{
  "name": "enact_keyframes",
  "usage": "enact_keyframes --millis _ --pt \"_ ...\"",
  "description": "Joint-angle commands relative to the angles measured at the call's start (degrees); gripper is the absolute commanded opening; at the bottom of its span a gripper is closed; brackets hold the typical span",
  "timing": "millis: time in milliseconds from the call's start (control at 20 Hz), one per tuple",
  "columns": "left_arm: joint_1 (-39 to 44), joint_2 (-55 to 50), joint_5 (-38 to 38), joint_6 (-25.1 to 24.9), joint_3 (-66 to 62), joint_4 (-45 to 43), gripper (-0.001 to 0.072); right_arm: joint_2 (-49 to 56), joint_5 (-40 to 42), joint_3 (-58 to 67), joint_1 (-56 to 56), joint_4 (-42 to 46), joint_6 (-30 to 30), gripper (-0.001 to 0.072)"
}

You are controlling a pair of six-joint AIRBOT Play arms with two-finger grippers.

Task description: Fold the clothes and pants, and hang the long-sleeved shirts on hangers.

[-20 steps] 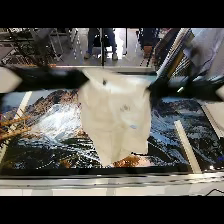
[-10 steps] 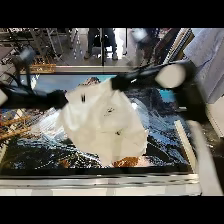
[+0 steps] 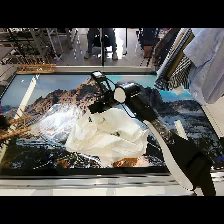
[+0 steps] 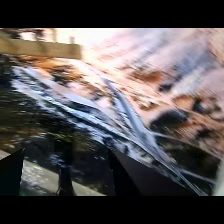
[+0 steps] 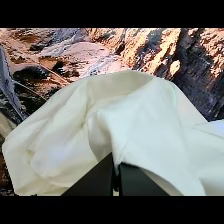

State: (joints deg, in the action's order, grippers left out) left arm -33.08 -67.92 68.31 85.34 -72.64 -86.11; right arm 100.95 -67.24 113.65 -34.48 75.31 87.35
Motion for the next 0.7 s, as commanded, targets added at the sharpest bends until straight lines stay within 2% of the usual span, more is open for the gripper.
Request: enact_keyframes --millis 0,150,300,400,450,650 --pt "-14.4 -10.0 -7.1 -3.3 -5.4 4.8 0.0577 0.8 2.5 0.0 -0.4 0.2 -1.5 0.002" --pt "-13.2 -23.8 -7.3 -3.4 -18.5 4.7 0.0574 0.8 2.7 0.0 -0.4 0.2 -1.3 0.002" --pt "-11.3 -35.4 -7.1 -1.3 -31.2 4.7 0.0538 0.8 2.6 0.0 -0.4 -0.1 0.8 0.002" --pt "-10.6 -39.3 -7.7 -1.4 -35.8 4.0 0.0523 0.8 2.3 0.0 -0.4 -0.1 2.0 0.0021" --pt "-10.5 -40.6 -8.1 -1.4 -37.0 4.0 0.0473 0.8 2.3 0.0 -0.4 -0.1 2.1 0.0021" --pt "-10.5 -44.3 -9.2 -1.4 -37.5 3.9 0.0467 0.8 2.3 0.0 -0.4 0.0 3.3 0.0021"
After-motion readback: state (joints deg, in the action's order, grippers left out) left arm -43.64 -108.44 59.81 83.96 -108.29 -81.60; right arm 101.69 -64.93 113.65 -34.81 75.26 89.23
